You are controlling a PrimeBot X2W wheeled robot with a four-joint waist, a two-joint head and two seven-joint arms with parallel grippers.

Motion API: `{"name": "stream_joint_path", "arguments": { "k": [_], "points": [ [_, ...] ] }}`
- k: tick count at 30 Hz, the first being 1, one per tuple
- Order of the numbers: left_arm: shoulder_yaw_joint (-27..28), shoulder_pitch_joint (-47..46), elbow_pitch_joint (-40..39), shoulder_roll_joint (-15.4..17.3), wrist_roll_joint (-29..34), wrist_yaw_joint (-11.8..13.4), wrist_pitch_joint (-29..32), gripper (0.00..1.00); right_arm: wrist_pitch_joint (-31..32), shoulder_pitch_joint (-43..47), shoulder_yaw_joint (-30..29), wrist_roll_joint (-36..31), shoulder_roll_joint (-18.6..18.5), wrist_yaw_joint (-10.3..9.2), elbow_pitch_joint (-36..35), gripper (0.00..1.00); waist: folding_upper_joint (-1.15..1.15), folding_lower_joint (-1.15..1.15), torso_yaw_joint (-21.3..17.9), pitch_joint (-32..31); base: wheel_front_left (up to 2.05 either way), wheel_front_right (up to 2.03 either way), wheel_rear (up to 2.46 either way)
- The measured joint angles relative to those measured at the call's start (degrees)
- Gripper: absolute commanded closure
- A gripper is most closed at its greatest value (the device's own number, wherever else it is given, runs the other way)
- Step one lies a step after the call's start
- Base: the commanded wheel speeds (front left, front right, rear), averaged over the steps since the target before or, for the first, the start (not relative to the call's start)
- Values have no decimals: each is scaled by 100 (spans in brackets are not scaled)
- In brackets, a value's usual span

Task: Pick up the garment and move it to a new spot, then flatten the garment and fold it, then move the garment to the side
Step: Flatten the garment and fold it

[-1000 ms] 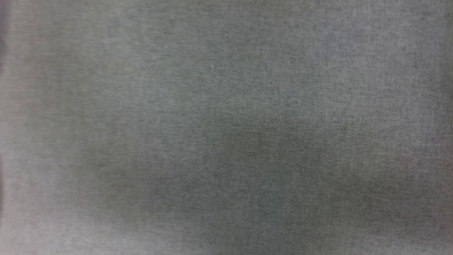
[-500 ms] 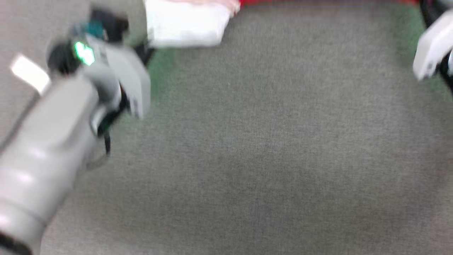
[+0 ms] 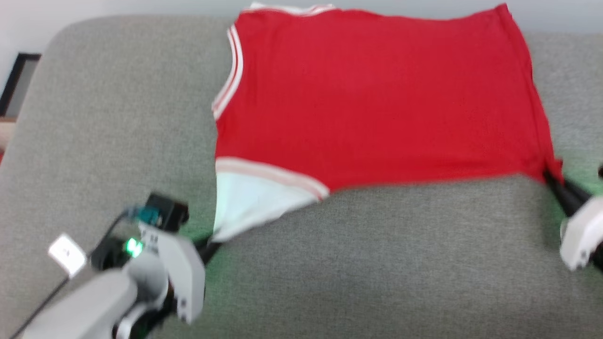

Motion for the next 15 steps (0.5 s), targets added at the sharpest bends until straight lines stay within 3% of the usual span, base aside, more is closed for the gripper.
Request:
{"name": "stream_joint_path", "arguments": {
  "k": [7, 15],
  "points": [
    [-60, 1226, -1339, 726, -478, 828, 155, 100, 119, 1589, -657, 78, -166, 0, -992, 100, 0, 0, -85, -296, 0, 0, 0],
    [-57, 2180, -2268, 1217, -983, 1602, 141, 100, 719, 3300, -1590, -134, -19, -1, -2265, 100, 0, 0, -134, -412, 0, 0, 0]
  ]
}}
